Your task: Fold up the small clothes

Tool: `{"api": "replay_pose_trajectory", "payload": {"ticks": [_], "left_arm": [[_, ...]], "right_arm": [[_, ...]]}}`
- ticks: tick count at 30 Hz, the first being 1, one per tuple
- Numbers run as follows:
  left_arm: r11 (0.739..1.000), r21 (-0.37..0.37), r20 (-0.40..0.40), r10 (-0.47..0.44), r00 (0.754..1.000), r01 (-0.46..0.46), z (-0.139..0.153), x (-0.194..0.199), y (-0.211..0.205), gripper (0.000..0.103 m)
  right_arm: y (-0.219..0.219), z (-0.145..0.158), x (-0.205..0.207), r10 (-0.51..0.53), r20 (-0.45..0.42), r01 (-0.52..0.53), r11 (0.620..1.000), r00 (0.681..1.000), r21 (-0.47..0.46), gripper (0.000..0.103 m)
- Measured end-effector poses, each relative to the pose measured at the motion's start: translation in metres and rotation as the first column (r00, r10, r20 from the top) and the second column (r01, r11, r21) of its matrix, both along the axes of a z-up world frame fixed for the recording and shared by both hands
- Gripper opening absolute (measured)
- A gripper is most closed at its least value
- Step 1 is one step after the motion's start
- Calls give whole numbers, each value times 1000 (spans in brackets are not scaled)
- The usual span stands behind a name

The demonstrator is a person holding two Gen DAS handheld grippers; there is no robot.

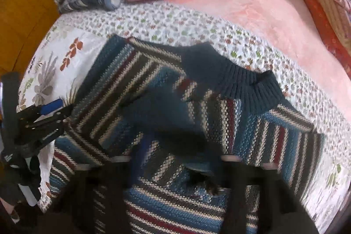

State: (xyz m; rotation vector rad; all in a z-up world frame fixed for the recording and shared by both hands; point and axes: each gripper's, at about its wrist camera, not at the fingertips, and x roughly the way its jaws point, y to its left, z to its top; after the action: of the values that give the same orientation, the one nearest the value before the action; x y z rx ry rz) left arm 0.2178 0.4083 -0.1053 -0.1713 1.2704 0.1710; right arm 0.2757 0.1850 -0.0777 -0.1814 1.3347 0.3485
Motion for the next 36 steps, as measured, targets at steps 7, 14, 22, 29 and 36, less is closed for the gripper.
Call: {"api": "replay_pose_trajectory", "payload": {"ticks": [7,14,22,29,36], "left_arm": [[1000,4,17,-1,1000,1,5,0,-3,47],[1000,21,20,-7,1000,6,6,0,-7,47],[1000,5,15,3,1000,-3,4,2,-3,47],[1000,-18,26,15,1000,-14,6,3,2,47],[1000,-11,24,4,1000,-4,4,3,-1,47]], "right_arm": [[-46,22,-11,-133,26,127,978,991,168,0],[-130,27,-22,-329,12,314,913,944,260,0],[-76,34,-30,-54,53,40,973,997,228,63],[12,8,-22,227,21,-227,974,974,24,78],[31,-30,-17,303,-83,-309,947,949,-83,37]]}}
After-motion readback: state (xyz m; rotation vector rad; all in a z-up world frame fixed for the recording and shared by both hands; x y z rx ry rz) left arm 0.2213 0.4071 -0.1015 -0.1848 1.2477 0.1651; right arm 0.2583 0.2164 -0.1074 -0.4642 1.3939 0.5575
